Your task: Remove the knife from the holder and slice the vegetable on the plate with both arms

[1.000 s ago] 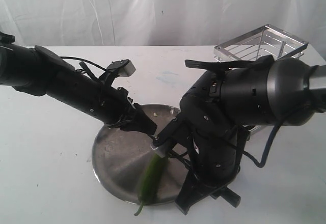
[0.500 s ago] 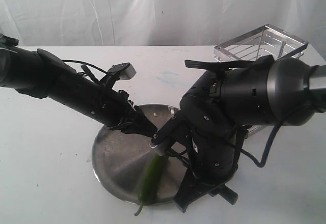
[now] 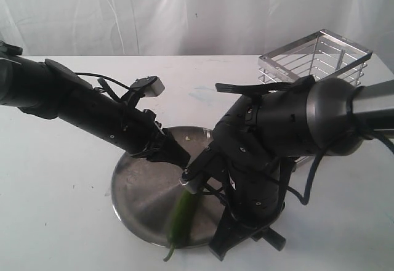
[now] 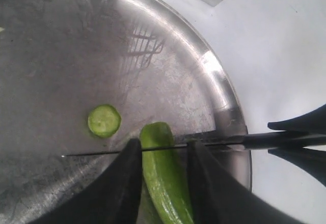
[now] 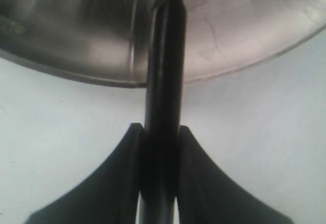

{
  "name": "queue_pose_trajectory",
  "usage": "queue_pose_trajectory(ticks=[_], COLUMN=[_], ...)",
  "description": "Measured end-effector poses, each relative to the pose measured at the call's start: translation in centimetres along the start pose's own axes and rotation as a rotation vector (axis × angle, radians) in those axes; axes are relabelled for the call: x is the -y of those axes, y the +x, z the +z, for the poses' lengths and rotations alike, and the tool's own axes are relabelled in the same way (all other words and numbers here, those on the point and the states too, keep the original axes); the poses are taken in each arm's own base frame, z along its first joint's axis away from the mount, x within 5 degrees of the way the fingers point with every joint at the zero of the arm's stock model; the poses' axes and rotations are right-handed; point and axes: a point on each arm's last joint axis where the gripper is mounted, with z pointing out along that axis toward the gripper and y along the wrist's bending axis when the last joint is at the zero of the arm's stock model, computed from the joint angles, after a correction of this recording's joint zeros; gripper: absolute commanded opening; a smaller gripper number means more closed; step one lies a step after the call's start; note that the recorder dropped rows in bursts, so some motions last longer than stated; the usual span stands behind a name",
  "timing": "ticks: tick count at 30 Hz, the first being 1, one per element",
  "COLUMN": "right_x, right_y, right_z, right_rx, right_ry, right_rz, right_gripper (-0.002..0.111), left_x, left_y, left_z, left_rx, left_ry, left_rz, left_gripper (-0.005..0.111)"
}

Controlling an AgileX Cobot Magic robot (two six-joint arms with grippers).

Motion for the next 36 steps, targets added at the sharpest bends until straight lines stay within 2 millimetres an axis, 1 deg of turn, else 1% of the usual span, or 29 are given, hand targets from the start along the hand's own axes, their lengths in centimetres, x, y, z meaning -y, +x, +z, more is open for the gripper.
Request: queue_pose_trajectory(ticks=[3, 10, 28, 31, 36], right_x=[0.0, 0.0, 0.0, 0.0, 0.0], right_y=[0.0, 0.0, 0.0, 0.0, 0.1], right_z=[0.0, 0.0, 0.0, 0.0, 0.0], right_rx=[0.0, 0.0, 0.0, 0.0, -0.006], right_ry=[0.002, 0.002, 0.002, 0.002, 0.002], right_rz=[-0.001, -0.001, -0.001, -0.001, 0.001], right_gripper=[0.0, 0.0, 0.0, 0.0, 0.0], left_x=[0.1, 0.3, 0.4, 0.2, -0.7], left_y=[-0.1, -0.3, -0.3, 0.0, 1.4], left_z=[0.0, 0.0, 0.1, 0.7, 4.0], left_rx=[0.013, 0.032, 0.037, 0.023, -0.034], left_ry=[0.009, 0.029, 0.054, 0.057, 0.029], left_rz=[-0.005, -0.004, 0.024, 0.017, 0.004], left_gripper=[0.036, 0.029, 0.029, 0.029, 0.029])
